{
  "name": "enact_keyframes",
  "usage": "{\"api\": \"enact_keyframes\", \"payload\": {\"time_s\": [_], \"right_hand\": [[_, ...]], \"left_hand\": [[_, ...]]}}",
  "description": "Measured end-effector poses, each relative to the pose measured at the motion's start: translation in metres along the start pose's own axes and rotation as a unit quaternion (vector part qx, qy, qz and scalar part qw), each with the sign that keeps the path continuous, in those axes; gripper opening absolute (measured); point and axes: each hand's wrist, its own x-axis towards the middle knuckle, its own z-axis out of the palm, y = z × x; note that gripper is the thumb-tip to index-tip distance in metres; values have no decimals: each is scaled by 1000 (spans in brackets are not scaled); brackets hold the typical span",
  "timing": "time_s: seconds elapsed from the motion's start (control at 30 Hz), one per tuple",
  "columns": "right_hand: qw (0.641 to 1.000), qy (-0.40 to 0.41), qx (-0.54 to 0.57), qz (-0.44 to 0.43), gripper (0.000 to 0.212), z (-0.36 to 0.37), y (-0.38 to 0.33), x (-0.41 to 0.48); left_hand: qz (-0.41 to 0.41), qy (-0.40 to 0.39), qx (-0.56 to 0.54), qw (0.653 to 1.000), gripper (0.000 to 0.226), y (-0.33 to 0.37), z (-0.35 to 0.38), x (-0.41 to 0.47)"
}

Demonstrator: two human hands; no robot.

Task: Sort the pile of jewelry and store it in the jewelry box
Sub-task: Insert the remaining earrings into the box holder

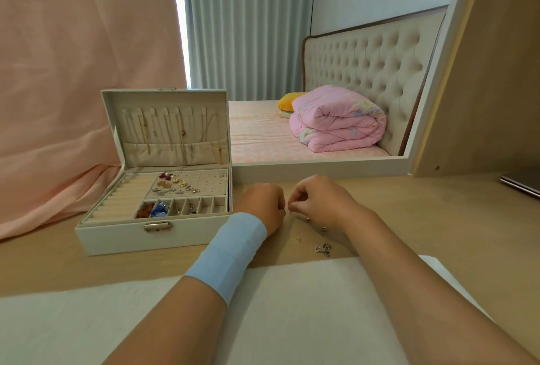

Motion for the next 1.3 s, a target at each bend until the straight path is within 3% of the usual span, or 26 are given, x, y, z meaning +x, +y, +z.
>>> {"api": "enact_keyframes", "payload": {"time_s": [0.2, 0.5, 0.73, 1.03, 1.3], "right_hand": [[993, 34, 102, -50, 8, -2, -23, 0], [976, 18, 189, -103, 15, 7, -91, 18], [971, 22, 213, -107, 12, 25, -135, 50], [955, 22, 247, -161, 23, 30, -166, 77], [933, 52, 304, -186, 17, 43, -169, 82]], "left_hand": [[26, 40, 22, 999, 21, -7, -42, -12], [-24, 65, -63, 996, 12, -104, -126, -33], [-46, 114, -142, 982, 7, -153, -131, -33], [-16, 154, -268, 951, 15, -164, -130, -26], [-26, 175, -267, 947, 7, -169, -129, -21]]}}
